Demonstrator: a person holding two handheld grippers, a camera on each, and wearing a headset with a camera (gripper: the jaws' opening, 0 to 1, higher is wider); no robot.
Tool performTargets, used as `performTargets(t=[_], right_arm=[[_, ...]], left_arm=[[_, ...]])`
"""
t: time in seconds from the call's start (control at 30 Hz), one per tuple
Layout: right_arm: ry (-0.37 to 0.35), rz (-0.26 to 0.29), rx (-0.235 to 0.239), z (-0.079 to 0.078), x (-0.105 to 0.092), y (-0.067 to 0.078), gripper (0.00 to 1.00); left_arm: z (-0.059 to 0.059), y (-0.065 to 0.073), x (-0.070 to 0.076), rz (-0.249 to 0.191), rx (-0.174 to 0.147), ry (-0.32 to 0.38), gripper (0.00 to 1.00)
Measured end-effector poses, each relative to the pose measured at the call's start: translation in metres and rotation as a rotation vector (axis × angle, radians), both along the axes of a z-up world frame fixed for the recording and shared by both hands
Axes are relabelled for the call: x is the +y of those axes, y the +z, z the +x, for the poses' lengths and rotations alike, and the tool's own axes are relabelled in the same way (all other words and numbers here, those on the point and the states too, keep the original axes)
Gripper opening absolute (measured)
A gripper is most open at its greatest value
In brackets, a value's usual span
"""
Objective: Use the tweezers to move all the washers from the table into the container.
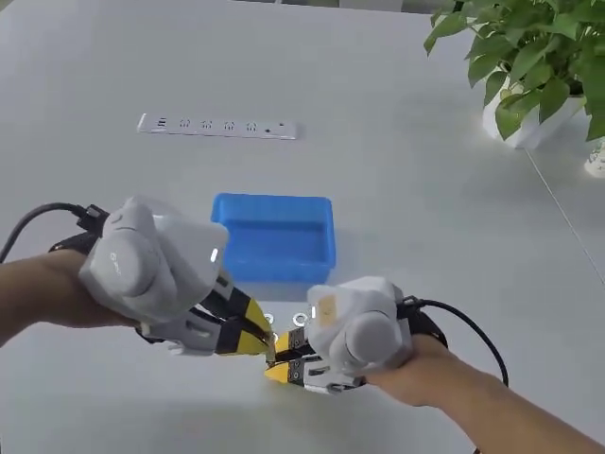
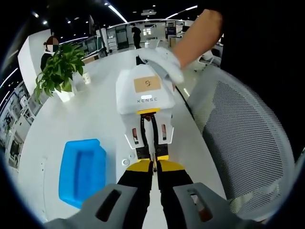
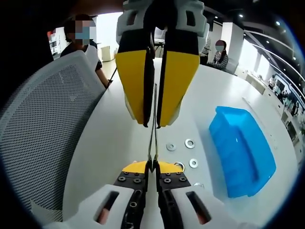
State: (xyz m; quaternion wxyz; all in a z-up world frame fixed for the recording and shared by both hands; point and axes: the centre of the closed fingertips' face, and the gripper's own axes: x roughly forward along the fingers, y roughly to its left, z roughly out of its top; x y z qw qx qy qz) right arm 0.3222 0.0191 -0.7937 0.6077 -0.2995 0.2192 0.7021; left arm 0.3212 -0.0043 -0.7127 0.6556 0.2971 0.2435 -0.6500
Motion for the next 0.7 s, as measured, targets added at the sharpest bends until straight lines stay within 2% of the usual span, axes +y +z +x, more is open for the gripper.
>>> performTargets(t=[0.37,0.57,0.7], right_arm=[[-0.003,-0.002,0.004,-0.0003,0.0013,-0.0003,0.08],[0.006,-0.019,-0.020,0.0018,0.0019,-0.0002,0.12],[0.004,-0.015,-0.018,0.0015,0.0032,0.0011,0.15]], left_arm=[[0.0004,0.0008,-0.0001,-0.012,0.001,0.000,0.06],[-0.0006,0.0010,0.0015,-0.006,0.004,-0.002,0.06],[-0.0009,0.0010,0.0021,-0.003,0.002,-0.001,0.06]])
